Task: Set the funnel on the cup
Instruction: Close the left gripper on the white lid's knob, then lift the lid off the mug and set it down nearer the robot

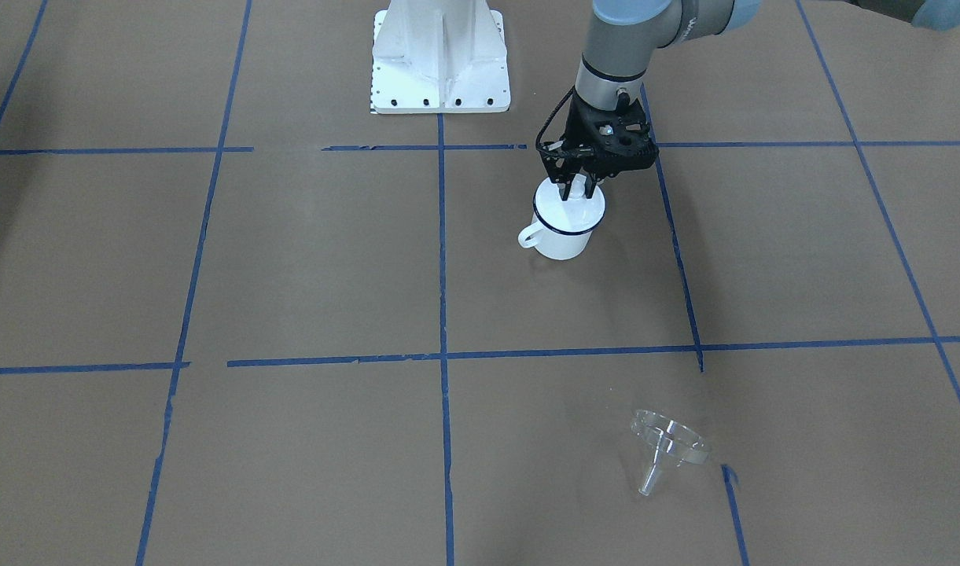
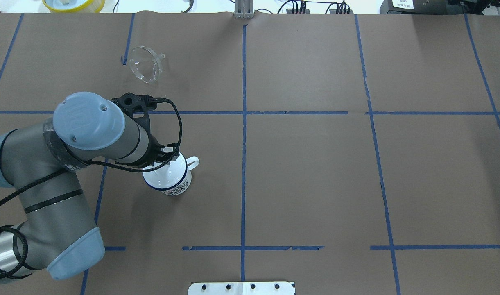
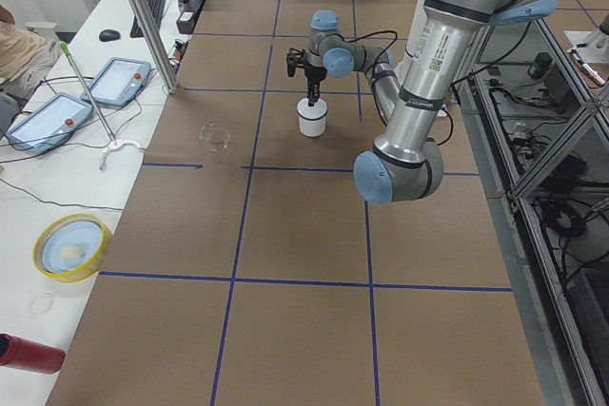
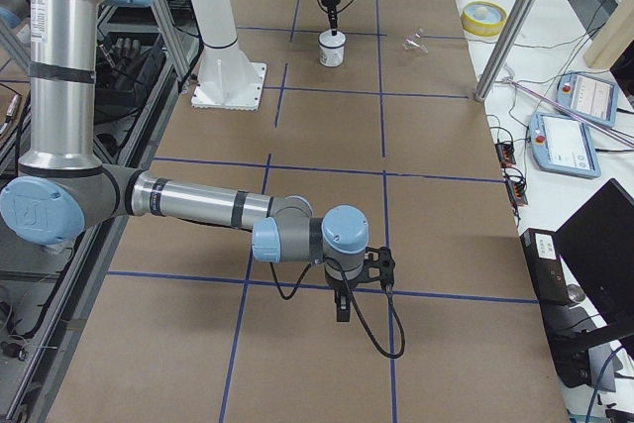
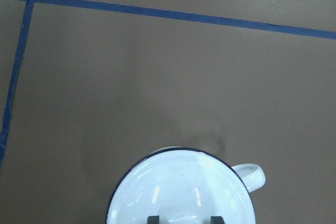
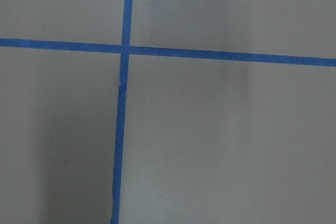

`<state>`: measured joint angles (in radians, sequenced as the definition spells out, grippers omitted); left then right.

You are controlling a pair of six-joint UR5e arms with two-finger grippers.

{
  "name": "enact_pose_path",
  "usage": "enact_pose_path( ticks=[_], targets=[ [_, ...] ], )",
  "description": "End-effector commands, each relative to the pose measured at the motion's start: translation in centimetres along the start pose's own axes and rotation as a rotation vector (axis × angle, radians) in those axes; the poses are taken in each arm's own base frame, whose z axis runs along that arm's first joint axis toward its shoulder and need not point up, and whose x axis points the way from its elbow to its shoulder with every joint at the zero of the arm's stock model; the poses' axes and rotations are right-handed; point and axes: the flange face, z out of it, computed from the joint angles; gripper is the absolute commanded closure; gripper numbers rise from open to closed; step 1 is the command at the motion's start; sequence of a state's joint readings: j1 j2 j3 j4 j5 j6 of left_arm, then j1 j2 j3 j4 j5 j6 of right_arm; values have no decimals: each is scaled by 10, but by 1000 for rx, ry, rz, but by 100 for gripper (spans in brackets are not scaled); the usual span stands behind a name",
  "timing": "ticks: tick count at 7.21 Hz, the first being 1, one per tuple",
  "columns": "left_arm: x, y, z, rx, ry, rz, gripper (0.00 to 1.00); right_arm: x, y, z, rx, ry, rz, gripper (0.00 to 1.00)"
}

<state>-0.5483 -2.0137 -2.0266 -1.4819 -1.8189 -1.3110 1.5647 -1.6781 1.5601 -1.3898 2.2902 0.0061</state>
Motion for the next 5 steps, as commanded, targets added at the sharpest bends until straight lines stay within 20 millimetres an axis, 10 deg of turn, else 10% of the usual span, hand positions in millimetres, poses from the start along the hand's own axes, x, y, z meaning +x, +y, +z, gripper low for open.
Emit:
enact_pose_path(
  ticks=[1, 3, 5],
  targets=[
    [-8, -4, -51, 27, 5, -9, 100, 0, 0, 0, 0, 0, 0, 0],
    [-48, -13, -126, 96, 53, 122, 100, 0, 0, 0, 0, 0, 0, 0],
    [-134, 13, -105, 35, 9, 222, 100, 0, 0, 0, 0, 0, 0, 0]
  ],
)
